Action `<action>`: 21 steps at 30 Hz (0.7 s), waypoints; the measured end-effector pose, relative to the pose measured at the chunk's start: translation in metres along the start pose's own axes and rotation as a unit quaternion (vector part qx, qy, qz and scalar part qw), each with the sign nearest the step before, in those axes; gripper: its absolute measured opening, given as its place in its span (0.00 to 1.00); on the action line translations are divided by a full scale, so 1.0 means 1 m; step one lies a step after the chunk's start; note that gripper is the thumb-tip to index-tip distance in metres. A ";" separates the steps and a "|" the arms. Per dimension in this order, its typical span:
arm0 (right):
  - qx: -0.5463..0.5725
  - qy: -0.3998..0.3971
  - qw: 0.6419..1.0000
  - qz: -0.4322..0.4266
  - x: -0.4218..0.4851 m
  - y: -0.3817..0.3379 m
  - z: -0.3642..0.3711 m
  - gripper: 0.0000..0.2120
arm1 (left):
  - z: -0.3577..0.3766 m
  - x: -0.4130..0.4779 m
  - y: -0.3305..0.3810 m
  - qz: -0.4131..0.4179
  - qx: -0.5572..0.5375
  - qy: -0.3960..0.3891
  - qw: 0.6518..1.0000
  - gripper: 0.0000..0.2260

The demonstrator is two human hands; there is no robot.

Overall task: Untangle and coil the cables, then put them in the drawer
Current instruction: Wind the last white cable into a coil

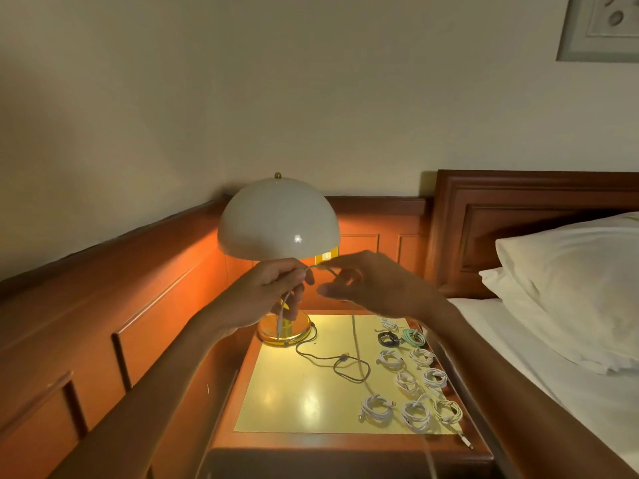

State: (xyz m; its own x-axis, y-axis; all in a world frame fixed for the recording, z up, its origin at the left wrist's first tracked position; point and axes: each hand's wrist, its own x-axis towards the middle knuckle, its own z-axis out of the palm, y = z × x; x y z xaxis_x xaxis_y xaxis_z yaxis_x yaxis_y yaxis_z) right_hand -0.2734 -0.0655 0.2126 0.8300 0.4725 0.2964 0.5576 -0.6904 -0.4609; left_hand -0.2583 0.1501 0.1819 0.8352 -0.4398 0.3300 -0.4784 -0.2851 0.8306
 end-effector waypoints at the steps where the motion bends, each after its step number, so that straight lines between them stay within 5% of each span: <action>1: 0.075 -0.003 0.997 0.002 0.000 0.001 0.004 0.14 | 0.002 0.002 0.001 0.006 0.003 -0.005 1.000 0.10; 5: 0.203 0.069 0.976 0.041 -0.003 0.008 0.008 0.12 | 0.002 -0.001 -0.004 -0.018 0.003 -0.056 0.998 0.10; 11: 0.035 0.206 0.978 0.016 0.006 -0.004 0.000 0.12 | 0.011 -0.008 -0.013 -0.050 -0.014 -0.033 0.998 0.10; 16: 0.082 0.181 0.980 -0.005 0.018 -0.011 0.011 0.13 | 0.019 -0.014 -0.015 -0.098 -0.023 -0.064 0.993 0.12; 21: 0.174 0.181 0.968 0.007 0.032 -0.006 0.021 0.12 | 0.021 -0.027 -0.008 -0.113 -0.149 -0.121 0.975 0.17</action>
State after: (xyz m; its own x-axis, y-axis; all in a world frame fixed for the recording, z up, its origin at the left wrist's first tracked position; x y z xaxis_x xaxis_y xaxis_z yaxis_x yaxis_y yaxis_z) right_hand -0.2509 -0.0349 0.2070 0.8230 0.1975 0.5327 0.5601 -0.4387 -0.7027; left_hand -0.2827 0.1468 0.1568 0.8050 -0.5920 0.0383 -0.1597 -0.1542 0.9750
